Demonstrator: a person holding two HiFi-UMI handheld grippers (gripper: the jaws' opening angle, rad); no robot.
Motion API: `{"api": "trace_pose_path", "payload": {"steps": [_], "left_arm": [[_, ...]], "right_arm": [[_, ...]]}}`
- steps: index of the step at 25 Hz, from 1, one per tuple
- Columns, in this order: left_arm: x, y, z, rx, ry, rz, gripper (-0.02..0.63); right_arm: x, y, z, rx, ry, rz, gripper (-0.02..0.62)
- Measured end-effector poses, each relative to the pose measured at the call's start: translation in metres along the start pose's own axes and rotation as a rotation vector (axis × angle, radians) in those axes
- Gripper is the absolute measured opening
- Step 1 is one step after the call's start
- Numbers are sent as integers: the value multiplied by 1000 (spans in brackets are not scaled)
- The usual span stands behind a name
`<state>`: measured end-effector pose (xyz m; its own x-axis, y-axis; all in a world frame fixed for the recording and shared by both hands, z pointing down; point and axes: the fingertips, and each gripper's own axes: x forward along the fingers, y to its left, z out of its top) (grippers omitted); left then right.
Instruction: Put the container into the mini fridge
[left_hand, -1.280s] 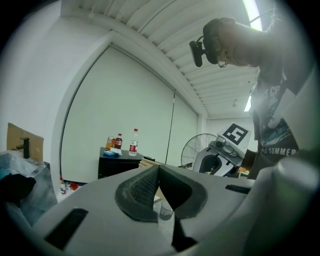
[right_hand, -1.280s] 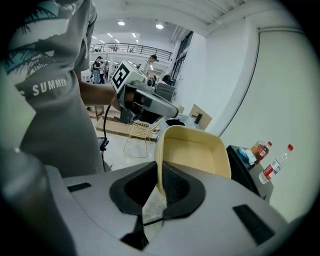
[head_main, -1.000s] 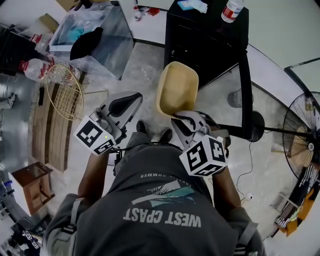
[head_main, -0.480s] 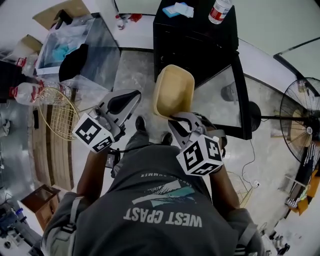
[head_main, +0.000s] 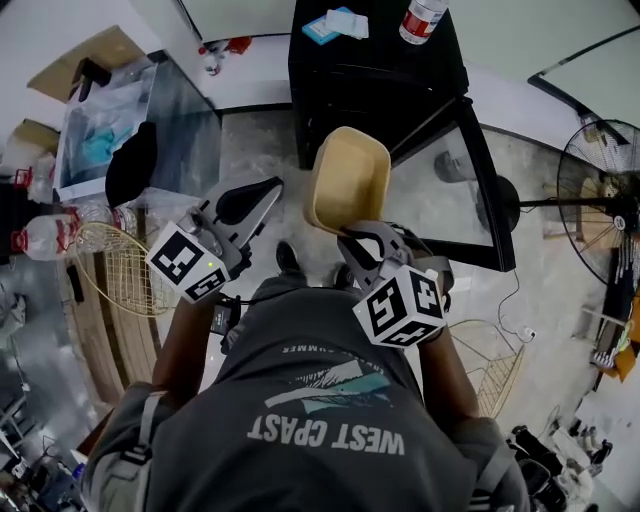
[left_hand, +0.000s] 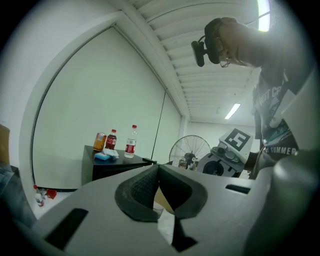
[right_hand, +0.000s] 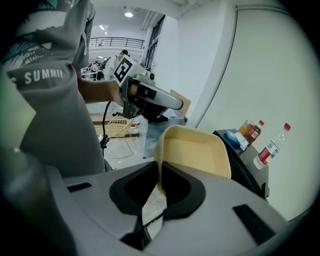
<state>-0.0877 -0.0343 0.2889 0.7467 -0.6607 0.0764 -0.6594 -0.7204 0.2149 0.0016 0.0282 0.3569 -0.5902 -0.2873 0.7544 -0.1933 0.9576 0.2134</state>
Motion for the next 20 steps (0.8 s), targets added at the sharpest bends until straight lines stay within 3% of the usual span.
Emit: {"api": "trace_pose_path", "payload": {"steps": [13,20], "left_arm": [[13,38,0,1,29,-170,17],[24,51,-7,-23,36,-211,17]], "right_arm": [[36,-27,8,84,59,-115,49],[55,-44,-8,114,98,-141,49]]}}
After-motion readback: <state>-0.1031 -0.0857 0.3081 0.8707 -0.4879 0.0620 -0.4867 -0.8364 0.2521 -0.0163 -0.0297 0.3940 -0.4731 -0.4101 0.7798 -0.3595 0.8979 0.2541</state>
